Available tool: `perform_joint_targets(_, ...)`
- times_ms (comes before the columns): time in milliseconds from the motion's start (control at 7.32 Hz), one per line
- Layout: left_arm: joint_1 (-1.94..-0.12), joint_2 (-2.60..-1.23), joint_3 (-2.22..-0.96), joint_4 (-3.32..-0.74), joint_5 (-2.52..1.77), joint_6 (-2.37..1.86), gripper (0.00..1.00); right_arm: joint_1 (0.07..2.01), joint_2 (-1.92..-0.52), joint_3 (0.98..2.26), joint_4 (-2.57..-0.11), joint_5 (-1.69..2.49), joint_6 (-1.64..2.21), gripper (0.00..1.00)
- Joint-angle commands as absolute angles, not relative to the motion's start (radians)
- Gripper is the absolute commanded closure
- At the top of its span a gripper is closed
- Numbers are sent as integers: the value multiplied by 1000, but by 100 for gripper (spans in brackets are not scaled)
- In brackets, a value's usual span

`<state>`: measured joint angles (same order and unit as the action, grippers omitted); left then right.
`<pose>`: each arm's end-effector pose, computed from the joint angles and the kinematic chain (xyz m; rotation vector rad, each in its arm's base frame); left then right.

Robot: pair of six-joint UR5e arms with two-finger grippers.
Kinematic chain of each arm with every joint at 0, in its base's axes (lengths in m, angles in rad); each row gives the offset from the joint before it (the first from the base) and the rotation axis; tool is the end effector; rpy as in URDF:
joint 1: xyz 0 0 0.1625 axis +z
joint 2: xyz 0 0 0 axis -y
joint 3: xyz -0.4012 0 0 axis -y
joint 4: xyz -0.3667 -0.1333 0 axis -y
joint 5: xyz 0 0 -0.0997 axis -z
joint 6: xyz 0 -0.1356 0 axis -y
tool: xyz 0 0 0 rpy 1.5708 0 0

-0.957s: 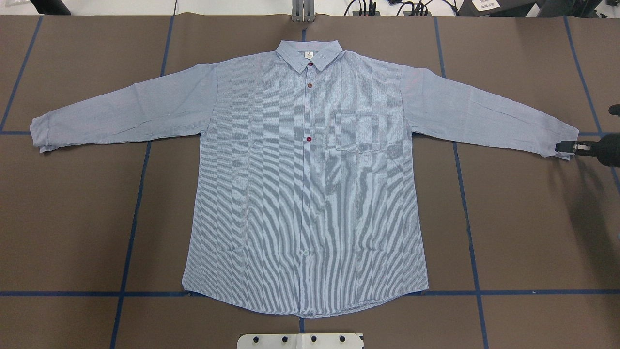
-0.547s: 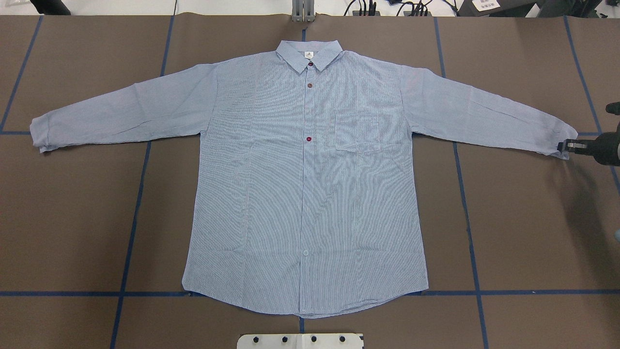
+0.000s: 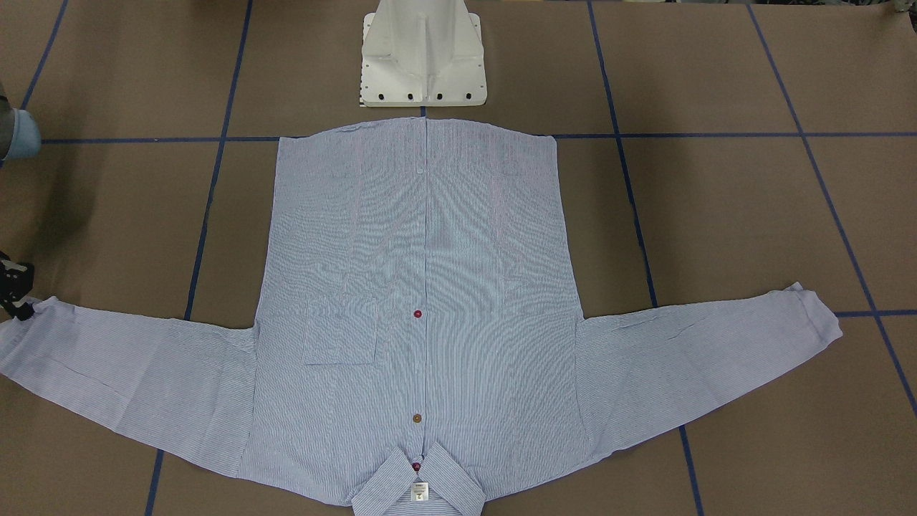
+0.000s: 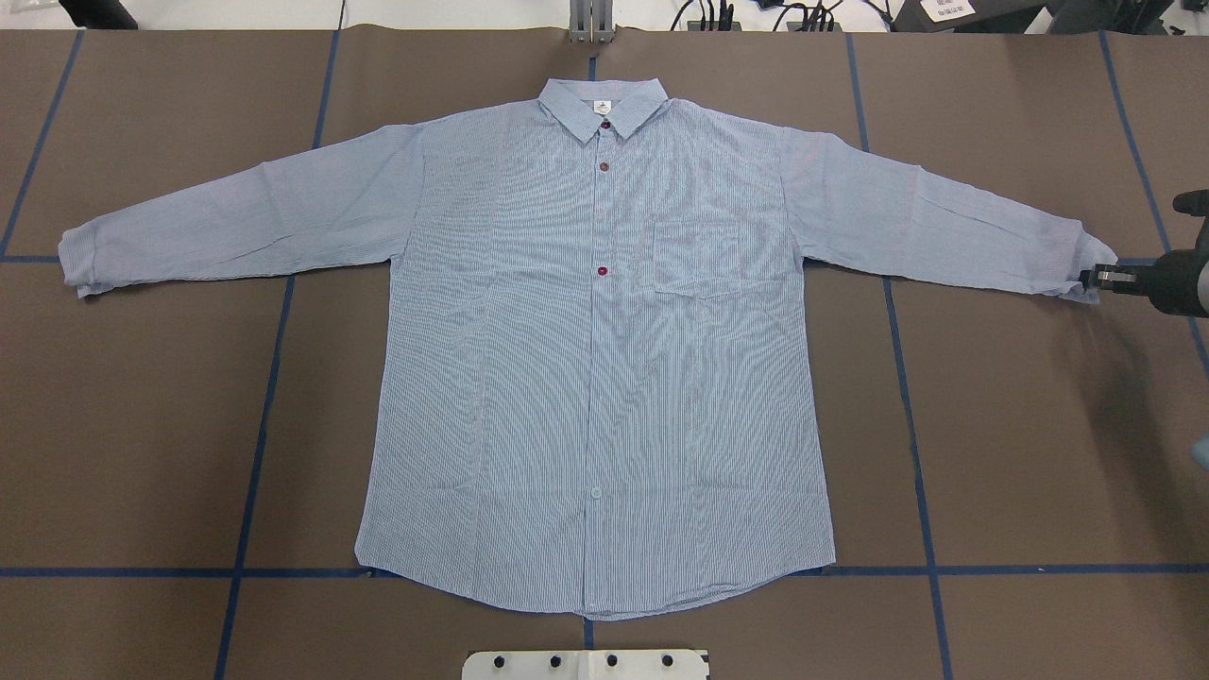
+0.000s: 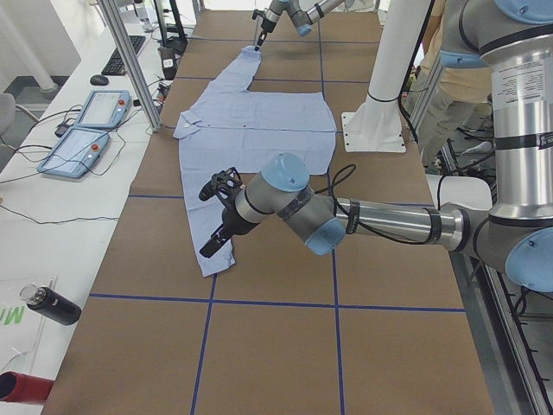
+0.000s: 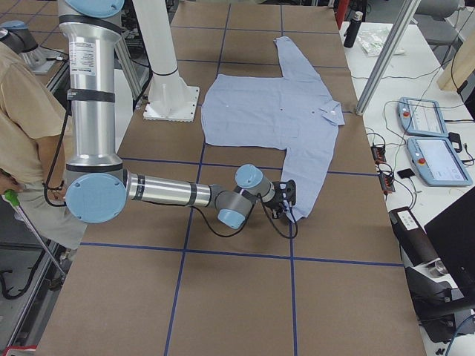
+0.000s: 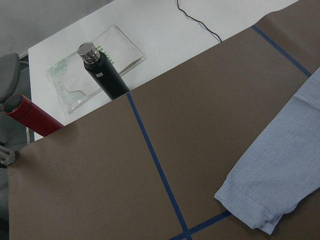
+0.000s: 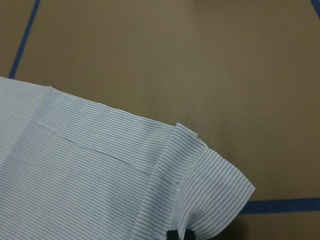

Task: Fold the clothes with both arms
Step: 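Lift the cuff with the right gripper and carry it across the shirt front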

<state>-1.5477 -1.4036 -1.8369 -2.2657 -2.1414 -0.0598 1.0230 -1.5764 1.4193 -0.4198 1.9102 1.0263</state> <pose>-0.0497 -0.4507 0.5308 0.7482 0.5711 0.1924 -0.1963 -0.4911 0.6072 0.4754 -0.9182 0.2667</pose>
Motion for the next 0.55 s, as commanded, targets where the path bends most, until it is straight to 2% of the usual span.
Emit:
perform_joint_targets(0, -1548, -1402, -1836, -2266, -2141, -60, 0, 979, -1452, 1633, -715, 1905, 1035, 100)
perform_joint_targets(137, -1546, -1385, -1842, -2266, -2143, -60, 0, 932, -1333, 1659, -841, 1881, 1078, 100)
perform_joint_targets(410, -1546, -1384, -1845, -2266, -2143, -60, 0, 755, -991, 1644, -1179, 1658, 1242, 100)
